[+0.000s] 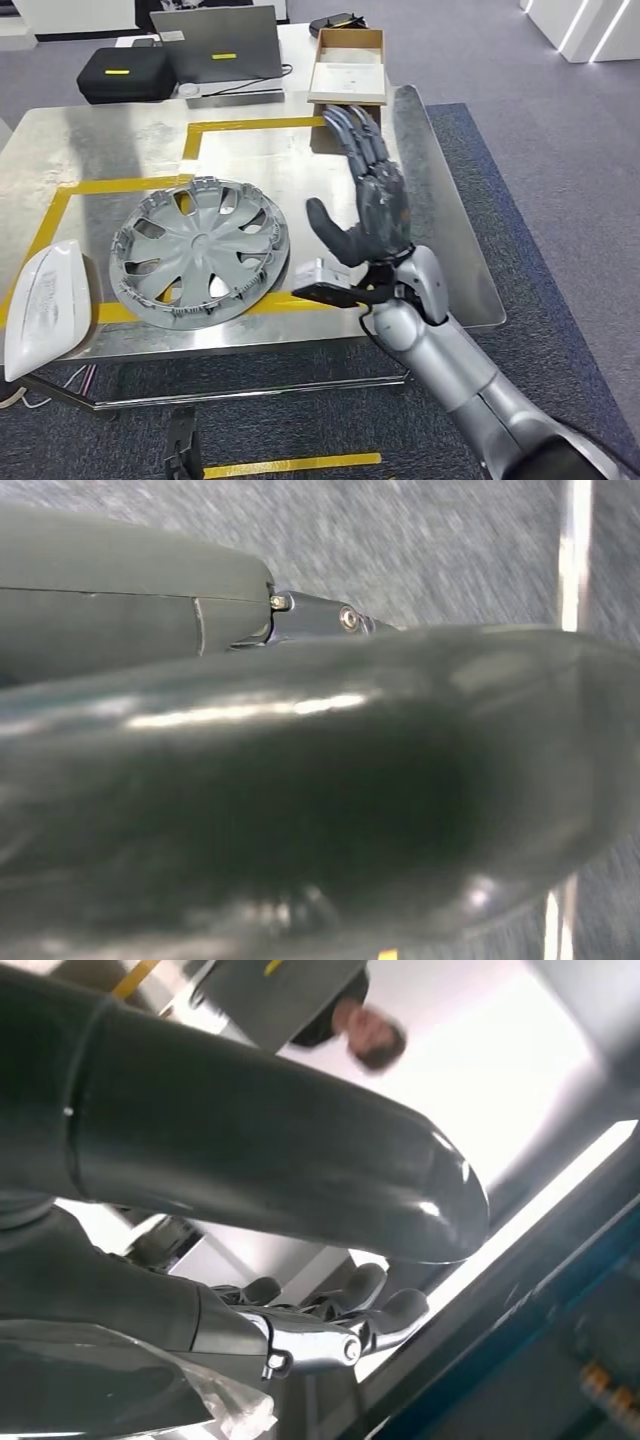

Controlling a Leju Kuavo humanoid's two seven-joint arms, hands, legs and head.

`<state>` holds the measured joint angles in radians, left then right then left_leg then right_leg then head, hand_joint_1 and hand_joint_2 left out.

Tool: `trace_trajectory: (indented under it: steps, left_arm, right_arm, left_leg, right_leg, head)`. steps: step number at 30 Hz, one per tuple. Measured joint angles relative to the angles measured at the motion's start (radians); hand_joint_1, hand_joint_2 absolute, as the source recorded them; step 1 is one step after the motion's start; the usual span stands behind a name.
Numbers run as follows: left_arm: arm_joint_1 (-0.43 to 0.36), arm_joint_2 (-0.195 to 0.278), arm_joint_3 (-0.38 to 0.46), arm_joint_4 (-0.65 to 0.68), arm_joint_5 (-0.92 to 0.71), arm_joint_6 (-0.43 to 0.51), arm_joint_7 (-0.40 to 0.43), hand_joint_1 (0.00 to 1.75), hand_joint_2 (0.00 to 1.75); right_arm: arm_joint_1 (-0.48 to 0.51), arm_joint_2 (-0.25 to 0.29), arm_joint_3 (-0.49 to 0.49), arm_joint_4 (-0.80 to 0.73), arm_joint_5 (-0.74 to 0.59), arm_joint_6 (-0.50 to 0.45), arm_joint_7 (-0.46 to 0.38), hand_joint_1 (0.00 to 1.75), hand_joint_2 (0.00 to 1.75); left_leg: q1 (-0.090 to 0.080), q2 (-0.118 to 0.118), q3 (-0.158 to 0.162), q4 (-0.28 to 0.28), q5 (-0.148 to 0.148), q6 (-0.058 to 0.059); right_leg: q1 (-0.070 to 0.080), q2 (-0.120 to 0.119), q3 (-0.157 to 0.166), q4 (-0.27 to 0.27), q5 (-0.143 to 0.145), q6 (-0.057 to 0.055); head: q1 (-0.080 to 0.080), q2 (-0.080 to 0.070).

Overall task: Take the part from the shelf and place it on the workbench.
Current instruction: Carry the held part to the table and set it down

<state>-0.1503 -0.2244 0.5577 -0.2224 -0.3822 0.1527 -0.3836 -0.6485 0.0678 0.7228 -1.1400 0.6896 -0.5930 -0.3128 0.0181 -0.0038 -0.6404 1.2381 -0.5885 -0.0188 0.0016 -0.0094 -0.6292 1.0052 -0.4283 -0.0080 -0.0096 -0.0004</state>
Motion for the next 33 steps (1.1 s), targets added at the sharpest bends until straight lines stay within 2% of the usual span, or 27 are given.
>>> trace_trajectory:
  steps: [2,3,4,7,8,9,11,12,13,14,15,17,18,19,20,22,23,24,25,27,28,29,30,31,32,33]
  left_arm:
    - [0.012,0.017,0.016,0.0,0.016,0.002,-0.015,0.0,0.0]
    - [0.017,0.025,0.024,0.0,0.023,0.002,-0.023,0.0,0.0]
    - [0.023,0.031,0.032,0.0,0.03,0.001,-0.032,0.0,0.0]
    - [0.041,0.042,0.055,0.0,0.048,-0.006,-0.057,0.0,0.0]
    - [0.043,0.044,0.062,0.0,0.054,-0.009,-0.063,0.0,0.0]
    - [0.045,0.046,0.07,0.0,0.063,-0.011,-0.069,0.0,0.0]
    - [0.049,0.05,0.088,0.0,0.082,-0.014,-0.08,0.0,0.0]
    - [0.053,0.053,0.097,0.0,0.092,-0.015,-0.084,0.0,0.0]
    - [0.057,0.055,0.105,0.0,0.101,-0.016,-0.088,0.0,0.0]
    - [0.061,0.057,0.116,0.0,0.111,-0.017,-0.092,0.0,0.0]
    - [0.066,0.059,0.128,0.0,0.121,-0.017,-0.097,0.0,0.0]
    - [0.079,0.061,0.153,0.0,0.137,-0.015,-0.104,0.0,0.0]
    - [0.084,0.061,0.164,0.0,0.141,-0.012,-0.104,0.0,0.0]
    - [0.087,0.062,0.174,-0.001,0.142,-0.007,-0.104,0.0,0.0]
    - [0.09,0.063,0.183,-0.001,0.142,0.0,-0.104,0.0,0.0]
    - [0.094,0.063,0.197,-0.001,0.14,0.01,-0.102,0.0,0.0]
    - [0.098,0.063,0.205,-0.001,0.14,0.013,-0.103,0.0,0.0]
    - [0.102,0.063,0.214,-0.001,0.14,0.014,-0.105,0.0,0.0]
    - [0.104,0.062,0.224,-0.001,0.14,0.015,-0.108,0.0,0.0]
    - [0.106,0.059,0.242,-0.001,0.142,0.015,-0.116,0.0,0.0]
    - [0.106,0.058,0.248,-0.001,0.142,0.014,-0.118,0.0,0.0]
    - [0.106,0.058,0.253,-0.002,0.142,0.014,-0.12,0.0,0.0]
    - [0.107,0.057,0.259,-0.004,0.143,0.013,-0.121,0.0,0.0]
    - [0.106,0.057,0.266,-0.005,0.144,0.013,-0.122,0.0,0.0]
    - [0.106,0.056,0.273,-0.008,0.145,0.013,-0.123,0.0,0.0]
    - [0.105,0.054,0.281,-0.011,0.146,0.013,-0.123,0.0,0.0]
  right_arm:
    - [0.119,-0.041,-0.058,-0.118,0.002,-0.039,-0.033,0.0,0.0]
    - [0.185,-0.06,-0.089,-0.177,-0.002,-0.054,-0.053,0.0,0.0]
    - [0.252,-0.075,-0.12,-0.232,-0.018,-0.066,-0.079,0.0,0.0]
    - [0.421,-0.094,-0.212,-0.363,-0.12,-0.076,-0.18,0.0,0.0]
    - [0.47,-0.095,-0.243,-0.397,-0.165,-0.074,-0.212,0.0,0.0]
    - [0.518,-0.095,-0.274,-0.428,-0.211,-0.066,-0.241,0.0,0.0]
    - [0.593,-0.095,-0.328,-0.471,-0.289,-0.039,-0.281,0.0,0.0]
    - [0.622,-0.095,-0.349,-0.482,-0.321,-0.022,-0.295,0.0,0.0]
    - [0.652,-0.093,-0.367,-0.487,-0.349,-0.008,-0.308,0.0,0.0]
    - [0.687,-0.086,-0.391,-0.488,-0.383,0.0,-0.321,0.0,0.0]
    - [0.726,-0.073,-0.42,-0.488,-0.418,-0.001,-0.331,0.0,0.0]
    - [0.794,-0.028,-0.506,-0.483,-0.492,-0.024,-0.344,0.0,0.0]
    - [0.816,0.001,-0.558,-0.481,-0.524,-0.04,-0.347,0.0,0.0]
    - [0.836,0.033,-0.617,-0.48,-0.556,-0.049,-0.348,0.0,0.0]
    - [0.856,0.065,-0.68,-0.48,-0.586,-0.048,-0.349,0.0,0.0]
    - [0.893,0.122,-0.811,-0.467,-0.643,-0.005,-0.35,0.0,0.0]
    - [0.9,0.145,-0.881,-0.445,-0.666,0.042,-0.35,0.0,0.0]
    - [0.9,0.164,-0.953,-0.412,-0.681,0.103,-0.35,0.0,0.0]
    - [0.897,0.181,-1.024,-0.37,-0.688,0.173,-0.35,0.0,0.0]
    - [0.892,0.21,-1.145,-0.293,-0.687,0.28,-0.35,0.0,0.0]
    - [0.891,0.222,-1.193,-0.264,-0.684,0.307,-0.351,0.0,0.0]
    - [0.888,0.231,-1.232,-0.24,-0.677,0.324,-0.35,0.0,0.0]
    - [0.881,0.238,-1.266,-0.212,-0.665,0.343,-0.35,0.0,0.0]
    - [0.871,0.242,-1.3,-0.178,-0.648,0.365,-0.349,0.0,0.0]
    - [0.858,0.245,-1.335,-0.132,-0.624,0.387,-0.347,0.0,0.0]
    - [0.842,0.244,-1.371,-0.077,-0.603,0.406,-0.347,0.0,0.0]
  left_leg:
    - [-0.001,-0.001,0.078,-0.134,0.045,0.006]
    - [-0.002,-0.002,0.104,-0.183,0.056,0.01]
    - [-0.004,-0.003,0.115,-0.207,0.058,0.015]
    - [-0.008,-0.002,0.109,-0.215,0.072,0.033]
    - [-0.006,-0.001,0.104,-0.217,0.08,0.041]
    - [-0.004,0.001,0.097,-0.219,0.089,0.048]
    - [-0.003,0.003,0.075,-0.219,0.106,0.054]
    - [-0.003,0.005,0.063,-0.219,0.114,0.055]
    - [-0.003,0.008,0.05,-0.218,0.123,0.054]
    - [-0.003,0.01,0.038,-0.218,0.131,0.053]
    - [-0.002,0.011,0.028,-0.218,0.138,0.05]
    - [-0.001,0.009,0.012,-0.216,0.152,0.041]
    - [-0.001,0.009,0.007,-0.214,0.158,0.034]
    - [-0.002,0.01,0.003,-0.213,0.166,0.026]
    - [-0.003,0.01,0.001,-0.214,0.175,0.019]
    - [0.001,0.009,0.0,-0.218,0.187,0.004]
    - [0.002,0.008,-0.003,-0.212,0.174,-0.001]
    - [0.003,0.007,-0.009,-0.19,0.142,-0.005]
    - [0.004,0.006,-0.019,-0.148,0.094,-0.007]
    - [0.002,0.006,-0.038,-0.027,-0.008,-0.009]
    - [0.001,0.006,-0.038,0.024,-0.03,-0.009]
    - [0.0,0.006,-0.028,0.05,-0.028,-0.007]
    - [-0.001,0.006,-0.003,0.044,-0.006,-0.002]
    - [-0.004,0.006,0.036,0.003,0.024,0.004]
    - [-0.008,0.005,0.089,-0.064,0.042,0.014]
    - [-0.013,0.005,0.141,-0.14,0.046,0.024]
  right_leg:
    - [0.002,0.002,-0.01,0.008,0.005,0.006]
    - [0.003,0.001,-0.013,0.011,0.007,0.01]
    - [0.004,0.0,-0.015,0.012,0.01,0.016]
    - [0.0,0.002,-0.022,0.011,0.015,0.037]
    - [-0.002,0.004,-0.03,0.022,-0.002,0.044]
    - [-0.003,0.006,-0.043,0.051,-0.036,0.051]
    - [-0.005,0.008,-0.08,0.164,-0.134,0.06]
    - [-0.007,0.008,-0.094,0.226,-0.172,0.064]
    - [-0.008,0.008,-0.096,0.267,-0.191,0.066]
    - [-0.011,0.008,-0.081,0.277,-0.189,0.069]
    - [-0.014,0.007,-0.046,0.252,-0.169,0.07]
    - [-0.02,0.006,0.065,0.125,-0.129,0.072]
    - [-0.021,0.007,0.118,0.055,-0.124,0.07]
    - [-0.021,0.007,0.151,0.003,-0.127,0.067]
    - [-0.018,0.007,0.167,-0.025,-0.134,0.061]
    - [-0.016,0.004,0.157,-0.032,-0.127,0.043]
    - [-0.016,0.002,0.15,-0.034,-0.117,0.032]
    - [-0.016,0.001,0.141,-0.036,-0.107,0.02]
    - [-0.016,0.0,0.131,-0.037,-0.096,0.011]
    - [-0.009,-0.003,0.108,-0.036,-0.076,0.002]
    - [-0.006,-0.005,0.096,-0.035,-0.065,0.0]
    - [-0.002,-0.006,0.082,-0.032,-0.054,-0.001]
    - [0.001,-0.006,0.068,-0.027,-0.043,-0.002]
    - [0.004,-0.005,0.052,-0.023,-0.033,-0.001]
    - [0.006,-0.004,0.038,-0.018,-0.025,0.001]
    - [0.009,-0.004,0.028,-0.013,-0.017,0.004]
  head:
    - [-0.003,0.0]
    - [-0.004,0.0]
    - [-0.004,0.0]
    - [-0.004,0.0]
    - [-0.003,0.0]
    - [-0.001,0.0]
    - [0.004,0.0]
    - [0.006,0.0]
    - [0.006,0.0]
    - [0.006,0.0]
    - [0.006,0.0]
    - [0.006,0.0]
    - [0.006,0.0]
    - [0.005,0.0]
    - [0.005,0.0]
    - [0.005,0.0]
    - [0.005,0.0]
    - [0.003,0.0]
    - [0.001,0.0]
    - [-0.003,0.0]
    - [-0.005,0.0]
    - [-0.005,0.0]
    - [-0.005,0.0]
    - [-0.005,0.0]
    - [-0.005,0.0]
    - [-0.006,0.0]
